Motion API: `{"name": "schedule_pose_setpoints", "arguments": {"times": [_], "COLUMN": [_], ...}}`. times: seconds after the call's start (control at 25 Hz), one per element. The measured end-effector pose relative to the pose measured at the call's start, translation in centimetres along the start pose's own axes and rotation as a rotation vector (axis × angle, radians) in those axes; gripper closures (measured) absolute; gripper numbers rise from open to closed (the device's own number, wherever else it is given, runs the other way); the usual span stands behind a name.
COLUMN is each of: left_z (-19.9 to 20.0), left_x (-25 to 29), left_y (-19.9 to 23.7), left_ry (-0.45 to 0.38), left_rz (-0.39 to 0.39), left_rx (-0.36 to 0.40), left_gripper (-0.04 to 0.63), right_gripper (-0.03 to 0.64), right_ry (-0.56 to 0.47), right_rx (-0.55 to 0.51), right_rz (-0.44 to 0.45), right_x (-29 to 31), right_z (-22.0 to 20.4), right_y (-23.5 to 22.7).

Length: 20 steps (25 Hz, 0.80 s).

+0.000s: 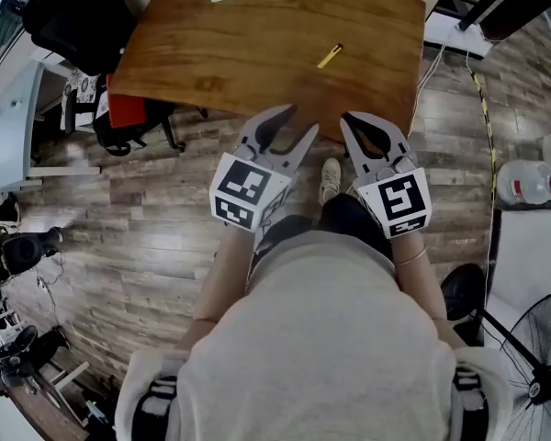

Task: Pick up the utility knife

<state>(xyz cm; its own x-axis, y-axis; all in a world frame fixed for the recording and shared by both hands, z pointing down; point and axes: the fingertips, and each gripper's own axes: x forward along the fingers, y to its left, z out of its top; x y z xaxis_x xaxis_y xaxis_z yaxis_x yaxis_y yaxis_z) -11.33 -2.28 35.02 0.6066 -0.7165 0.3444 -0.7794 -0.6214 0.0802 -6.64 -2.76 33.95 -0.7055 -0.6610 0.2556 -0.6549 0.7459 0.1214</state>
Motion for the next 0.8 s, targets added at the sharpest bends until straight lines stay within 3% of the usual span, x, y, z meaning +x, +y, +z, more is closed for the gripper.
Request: {"name": "schedule_pose_setpoints", "arguments": {"times": [0.8], "left_z": [4.8], "left_x": [14.0], "left_y": [4.7], "left_ry": [0.067], "left_rz": [0.003], "left_rx": [0.026], "left_gripper": [0.433], "right_gripper": [0.604], "right_ry": [-0.022], "right_rx": [0.041], "right_rz": [-0.024], "right_x": [5.1], "right_z": [-0.1], "right_y": [-14.6]}}
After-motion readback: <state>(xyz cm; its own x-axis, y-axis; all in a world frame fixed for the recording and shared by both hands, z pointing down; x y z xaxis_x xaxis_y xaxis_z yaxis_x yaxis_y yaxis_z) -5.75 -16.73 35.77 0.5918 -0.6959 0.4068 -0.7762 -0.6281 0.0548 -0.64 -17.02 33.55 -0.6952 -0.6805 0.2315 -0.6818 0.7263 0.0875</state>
